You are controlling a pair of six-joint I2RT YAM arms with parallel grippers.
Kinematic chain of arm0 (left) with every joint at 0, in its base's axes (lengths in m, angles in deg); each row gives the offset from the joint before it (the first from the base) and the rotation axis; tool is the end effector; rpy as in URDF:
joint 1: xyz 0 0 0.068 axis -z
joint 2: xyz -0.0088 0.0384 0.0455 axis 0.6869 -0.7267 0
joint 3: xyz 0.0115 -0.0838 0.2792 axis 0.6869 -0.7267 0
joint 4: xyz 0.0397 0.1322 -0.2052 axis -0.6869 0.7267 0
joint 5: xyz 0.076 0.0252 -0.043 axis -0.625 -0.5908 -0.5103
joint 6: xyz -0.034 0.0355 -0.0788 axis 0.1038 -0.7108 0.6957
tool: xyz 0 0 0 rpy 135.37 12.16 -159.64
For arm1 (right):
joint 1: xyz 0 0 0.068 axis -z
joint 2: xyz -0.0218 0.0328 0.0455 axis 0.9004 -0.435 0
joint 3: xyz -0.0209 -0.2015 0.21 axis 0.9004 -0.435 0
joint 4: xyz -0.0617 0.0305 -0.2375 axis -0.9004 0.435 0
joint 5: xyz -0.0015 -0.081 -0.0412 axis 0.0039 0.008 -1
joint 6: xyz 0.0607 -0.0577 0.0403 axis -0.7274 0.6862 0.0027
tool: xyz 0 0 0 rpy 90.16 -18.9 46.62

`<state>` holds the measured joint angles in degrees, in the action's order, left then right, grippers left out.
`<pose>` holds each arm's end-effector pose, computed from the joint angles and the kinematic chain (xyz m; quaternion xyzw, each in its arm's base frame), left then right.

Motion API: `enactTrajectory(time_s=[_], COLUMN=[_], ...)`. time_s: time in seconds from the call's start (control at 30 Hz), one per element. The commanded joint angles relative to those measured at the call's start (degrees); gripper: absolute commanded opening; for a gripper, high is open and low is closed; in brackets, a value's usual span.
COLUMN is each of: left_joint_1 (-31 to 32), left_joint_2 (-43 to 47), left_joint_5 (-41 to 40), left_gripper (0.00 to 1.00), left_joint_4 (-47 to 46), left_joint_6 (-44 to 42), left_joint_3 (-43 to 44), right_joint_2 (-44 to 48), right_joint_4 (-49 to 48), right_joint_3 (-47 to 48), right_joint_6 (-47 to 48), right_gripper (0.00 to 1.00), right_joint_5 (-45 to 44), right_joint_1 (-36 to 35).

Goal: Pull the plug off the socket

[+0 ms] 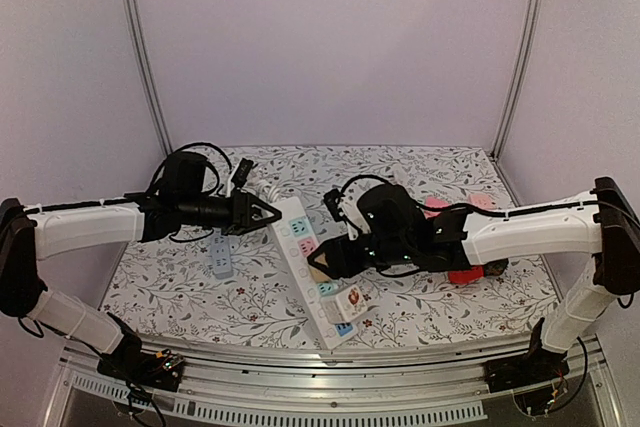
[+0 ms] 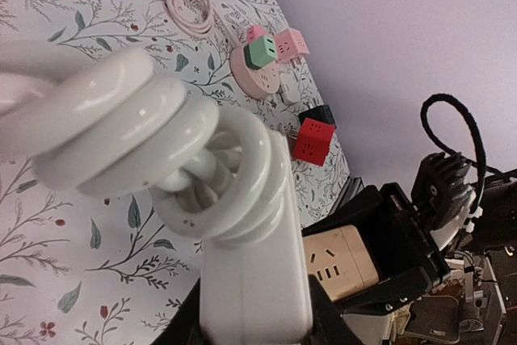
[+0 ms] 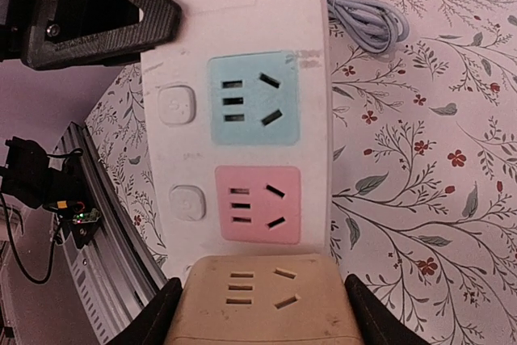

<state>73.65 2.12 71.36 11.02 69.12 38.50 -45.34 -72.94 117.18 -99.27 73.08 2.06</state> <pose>0.2420 -0.1971 0.2423 0.0754 0.8345 -0.4920 0.2363 0.1818 0.3461 0.2335 -0.2649 0.8453 0.3311 0.3251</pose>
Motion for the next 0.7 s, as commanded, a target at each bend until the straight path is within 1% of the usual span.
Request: enactTrajectory(time_s=[0.0, 0.23, 0.37, 0.57, 0.67], left_joint_1=[-2.1, -2.4, -2.8, -3.6, -4.0], left_joint_2=[-0.4, -0.6, -1.4, -2.8, -3.1], left_joint_5=[-5.5, -7.4, -8.6, -8.9, -9.2], left_gripper=[0.0, 0.0, 0.0, 0.0, 0.0], left_joint_4=[1.2, 2.7, 3.9, 3.9, 3.9], left_joint_6=[-7.5, -6.7, -6.7, -5.5, -5.0], left_joint_3=[-1.8, -1.1, -0.9, -1.0, -1.0], right_joint_2=[3.7, 4.8, 5.3, 3.5, 2.2], right_joint_4=[-4.5, -3.9, -2.2, 7.1, 9.9], right_joint_3=[-0.2, -0.5, 0.6, 6.4, 8.7], right_joint_6=[-3.7, -2.4, -1.1, 4.6, 6.9], right_gripper=[0.1, 0.1, 0.09, 0.09, 0.09], right_joint_5=[2.1, -0.3, -5.1, -15.0, -18.0], right_joint_1=[0.8, 0.6, -0.4, -5.4, -7.1])
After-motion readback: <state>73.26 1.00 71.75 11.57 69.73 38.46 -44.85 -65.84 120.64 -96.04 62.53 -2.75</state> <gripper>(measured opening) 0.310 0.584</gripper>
